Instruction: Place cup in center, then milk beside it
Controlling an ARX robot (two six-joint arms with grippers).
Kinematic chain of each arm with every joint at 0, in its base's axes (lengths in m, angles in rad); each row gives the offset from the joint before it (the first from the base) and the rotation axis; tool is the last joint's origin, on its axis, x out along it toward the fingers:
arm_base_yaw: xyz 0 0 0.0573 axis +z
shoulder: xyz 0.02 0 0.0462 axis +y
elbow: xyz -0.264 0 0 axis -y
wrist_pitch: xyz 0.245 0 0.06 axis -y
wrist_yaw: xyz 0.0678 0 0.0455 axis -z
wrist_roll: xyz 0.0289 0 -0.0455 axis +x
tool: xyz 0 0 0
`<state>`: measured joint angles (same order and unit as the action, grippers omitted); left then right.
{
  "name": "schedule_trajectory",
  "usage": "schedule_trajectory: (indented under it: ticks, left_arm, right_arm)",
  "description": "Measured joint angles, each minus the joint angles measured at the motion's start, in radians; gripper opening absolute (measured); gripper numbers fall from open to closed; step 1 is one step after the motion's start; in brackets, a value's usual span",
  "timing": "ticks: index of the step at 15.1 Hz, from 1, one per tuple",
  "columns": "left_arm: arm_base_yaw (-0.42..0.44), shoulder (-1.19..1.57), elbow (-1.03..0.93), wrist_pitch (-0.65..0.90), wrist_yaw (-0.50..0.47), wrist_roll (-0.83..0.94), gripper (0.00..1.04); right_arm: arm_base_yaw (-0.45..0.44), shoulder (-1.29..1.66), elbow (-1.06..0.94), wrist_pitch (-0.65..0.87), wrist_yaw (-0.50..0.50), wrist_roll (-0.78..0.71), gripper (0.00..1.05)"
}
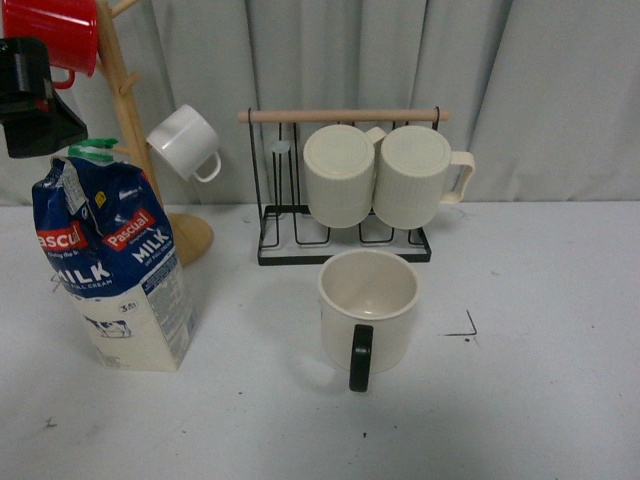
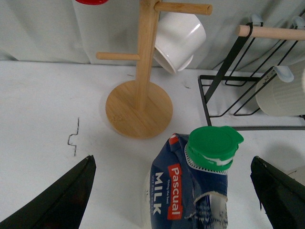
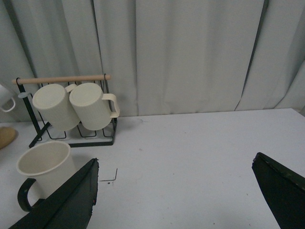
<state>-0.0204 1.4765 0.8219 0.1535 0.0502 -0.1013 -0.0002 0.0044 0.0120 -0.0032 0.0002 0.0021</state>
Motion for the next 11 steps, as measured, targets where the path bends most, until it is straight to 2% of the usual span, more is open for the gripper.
schedule_trajectory:
  ticks: [2,8,9,11]
  left_arm:
    - [-0.009,0.045,0.009,-0.011,0.005,0.002,0.98]
    - [-0.06,0.159,0.031,0.019,-0.077,0.048,0.98]
    - [-0.068,0.174,0.031,0.024,-0.085,0.048,0.94]
    - [-0.082,0.19,0.031,0.027,-0.093,0.045,0.71]
  right_arm:
    - [0.0,0.0,0.0,0.0,0.0,0.0,0.98]
    - [0.0,0.0,0.0,0.0,0.0,0.0,0.98]
    - [0.0,0.0,0.0,0.0,0.0,0.0,0.98]
    - [0.0,0.0,0.0,0.0,0.0,0.0,0.98]
